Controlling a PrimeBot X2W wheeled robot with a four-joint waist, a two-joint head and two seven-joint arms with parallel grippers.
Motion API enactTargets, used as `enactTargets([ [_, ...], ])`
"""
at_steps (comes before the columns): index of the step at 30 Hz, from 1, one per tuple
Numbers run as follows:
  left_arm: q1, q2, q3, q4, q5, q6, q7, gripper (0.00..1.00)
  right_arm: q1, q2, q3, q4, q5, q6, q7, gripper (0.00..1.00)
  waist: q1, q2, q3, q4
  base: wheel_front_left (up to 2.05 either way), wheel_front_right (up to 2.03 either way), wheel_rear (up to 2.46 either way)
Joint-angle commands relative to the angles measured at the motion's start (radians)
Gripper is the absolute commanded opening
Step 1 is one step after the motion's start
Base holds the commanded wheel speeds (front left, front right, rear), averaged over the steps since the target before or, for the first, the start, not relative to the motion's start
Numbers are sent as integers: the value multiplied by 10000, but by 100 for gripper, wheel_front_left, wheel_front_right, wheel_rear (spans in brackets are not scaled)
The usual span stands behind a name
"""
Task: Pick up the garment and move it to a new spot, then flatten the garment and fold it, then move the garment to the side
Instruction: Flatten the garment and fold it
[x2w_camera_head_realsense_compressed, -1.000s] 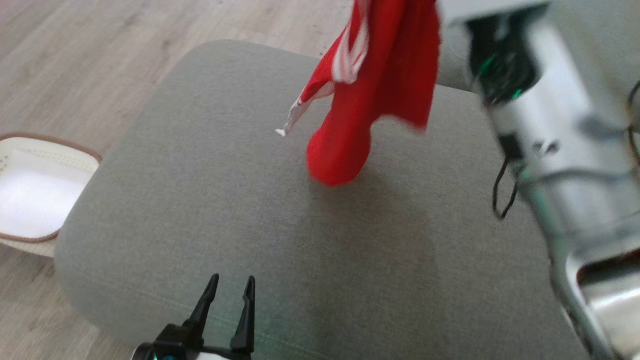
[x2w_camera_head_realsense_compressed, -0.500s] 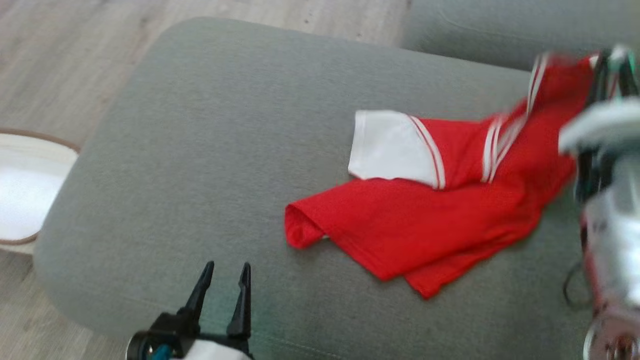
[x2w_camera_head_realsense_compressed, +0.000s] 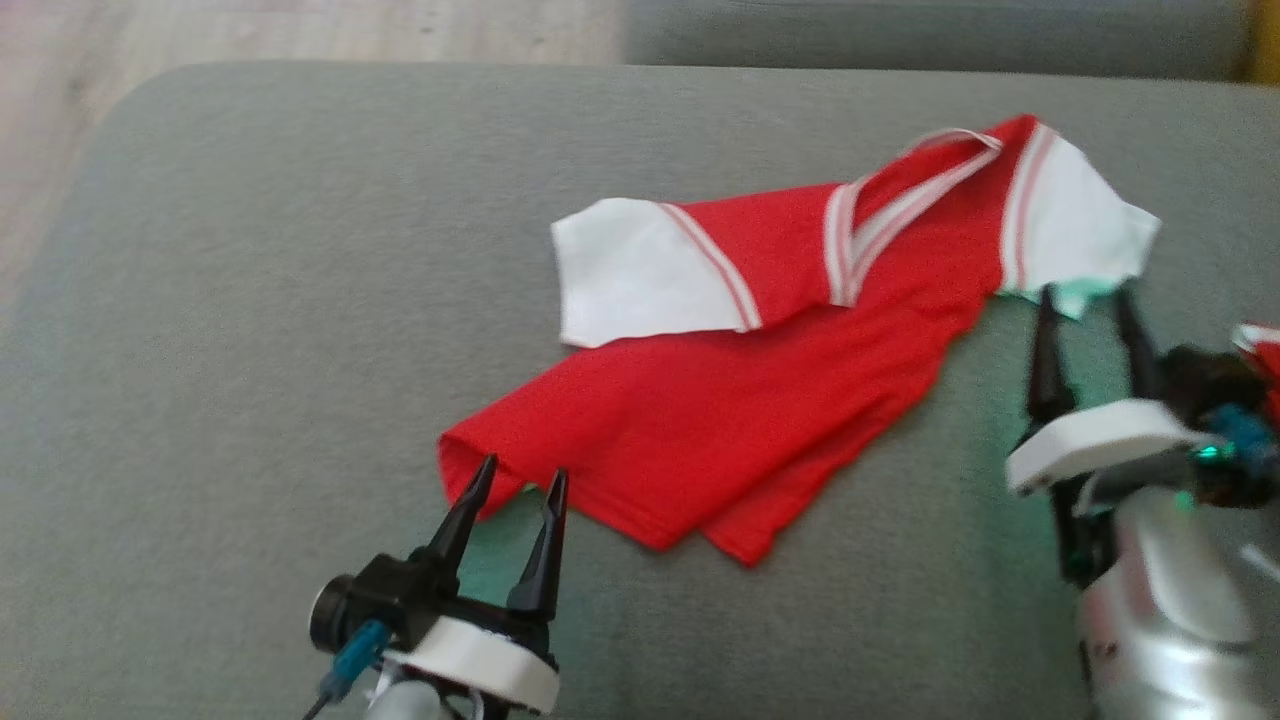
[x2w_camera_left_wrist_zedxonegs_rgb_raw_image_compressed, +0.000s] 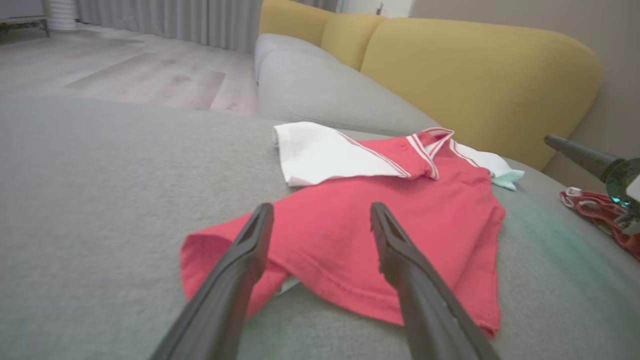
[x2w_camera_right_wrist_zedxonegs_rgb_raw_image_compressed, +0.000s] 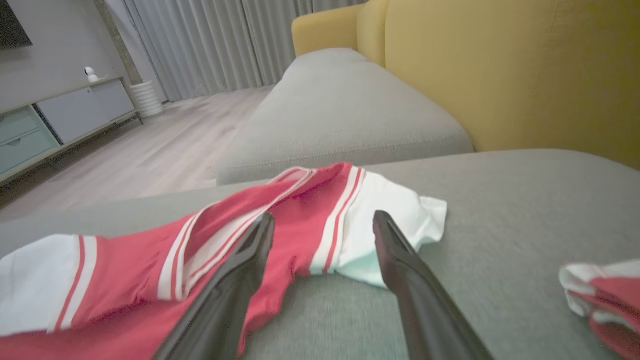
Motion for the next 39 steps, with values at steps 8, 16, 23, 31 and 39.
enactTargets([
  [8, -1041, 20, -700, 954, -8, -63, -51, 100, 552, 93, 2217, -1462, 636, -7, -63, 100, 0, 0, 538, -1686, 0, 0, 0],
  [16, -1349, 93, -1457, 2028, -99, -67, -51, 100, 784, 94, 2654, -1715, 900, -7, -63, 100, 0, 0, 761, -2066, 0, 0, 0],
  [23, -1627, 200, -342, 2181, 530, 164, -51, 0, 800, 94, 2548, -1766, 956, -7, -63, 100, 0, 0, 781, -1870, 0, 0, 0],
  [31, -1889, 910, 1621, 1385, 1050, 321, -51, 0, 885, 94, 2702, -1734, 1291, -7, -63, 100, 0, 0, 642, -1667, 0, 0, 0],
  [39, -2759, 1671, 2663, 1745, 1577, 478, -51, 100, 921, 95, 2892, -1690, 1455, -7, -63, 100, 0, 0, 694, -1661, 0, 0, 0],
])
